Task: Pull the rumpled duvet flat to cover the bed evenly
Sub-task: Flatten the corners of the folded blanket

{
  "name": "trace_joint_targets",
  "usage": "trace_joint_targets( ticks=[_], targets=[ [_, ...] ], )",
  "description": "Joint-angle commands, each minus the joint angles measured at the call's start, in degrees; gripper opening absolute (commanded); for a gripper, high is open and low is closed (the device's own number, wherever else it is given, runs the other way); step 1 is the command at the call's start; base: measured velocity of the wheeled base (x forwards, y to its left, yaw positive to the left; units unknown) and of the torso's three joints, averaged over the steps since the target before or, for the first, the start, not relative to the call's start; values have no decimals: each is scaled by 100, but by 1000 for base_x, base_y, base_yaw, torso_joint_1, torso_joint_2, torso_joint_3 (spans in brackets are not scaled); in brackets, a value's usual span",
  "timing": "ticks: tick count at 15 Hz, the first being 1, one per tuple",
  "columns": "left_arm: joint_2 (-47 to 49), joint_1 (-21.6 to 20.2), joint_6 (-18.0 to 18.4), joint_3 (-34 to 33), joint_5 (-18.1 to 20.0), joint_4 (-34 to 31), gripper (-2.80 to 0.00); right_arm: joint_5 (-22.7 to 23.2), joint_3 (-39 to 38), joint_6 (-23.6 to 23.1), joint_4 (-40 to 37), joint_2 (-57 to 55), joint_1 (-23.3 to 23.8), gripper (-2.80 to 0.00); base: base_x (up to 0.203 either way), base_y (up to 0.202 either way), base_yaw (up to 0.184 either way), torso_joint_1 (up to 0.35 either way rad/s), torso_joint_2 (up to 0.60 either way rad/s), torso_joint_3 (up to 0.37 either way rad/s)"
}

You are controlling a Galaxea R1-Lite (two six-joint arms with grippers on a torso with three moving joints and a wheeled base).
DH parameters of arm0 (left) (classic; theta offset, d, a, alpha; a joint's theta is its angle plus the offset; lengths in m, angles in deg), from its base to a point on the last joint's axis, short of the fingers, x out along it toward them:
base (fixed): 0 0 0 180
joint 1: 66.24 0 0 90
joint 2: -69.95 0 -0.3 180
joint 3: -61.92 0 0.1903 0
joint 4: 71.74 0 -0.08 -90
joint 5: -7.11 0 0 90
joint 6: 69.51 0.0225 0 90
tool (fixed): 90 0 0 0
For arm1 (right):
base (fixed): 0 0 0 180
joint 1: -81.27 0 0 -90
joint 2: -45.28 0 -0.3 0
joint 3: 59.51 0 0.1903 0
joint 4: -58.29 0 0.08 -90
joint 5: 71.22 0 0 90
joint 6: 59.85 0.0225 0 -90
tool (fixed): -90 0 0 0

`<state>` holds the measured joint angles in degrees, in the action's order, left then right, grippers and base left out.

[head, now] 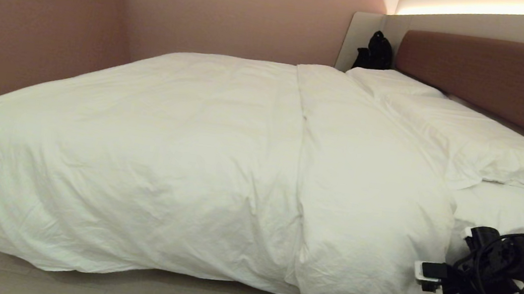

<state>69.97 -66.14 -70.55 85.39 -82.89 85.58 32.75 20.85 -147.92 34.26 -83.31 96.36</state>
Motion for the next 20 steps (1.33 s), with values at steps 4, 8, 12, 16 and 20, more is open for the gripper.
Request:
trace_joint_targets(
  ticks=[4,8,12,16,20],
  targets=[
    [-2,-1,-2,-1,0,2,-280,9,183,-25,-22,-389,-24,0,0,0,0,0,0,0],
    [-2,-1,-2,-1,0,-7,-280,-4,388,-8,-13,-489,-24,0,0,0,0,0,0,0],
    [-2,-1,-2,-1,0,2,-280,-253,672,-57,-48,-558,-31,0,0,0,0,0,0,0],
    [-2,-1,-2,-1,0,2,-280,-763,713,-219,185,-553,-112,0,0,0,0,0,0,0],
    [-2,-1,-2,-1,0,2,-280,-713,301,-210,1537,-740,-112,0,0,0,0,0,0,0]
  ],
)
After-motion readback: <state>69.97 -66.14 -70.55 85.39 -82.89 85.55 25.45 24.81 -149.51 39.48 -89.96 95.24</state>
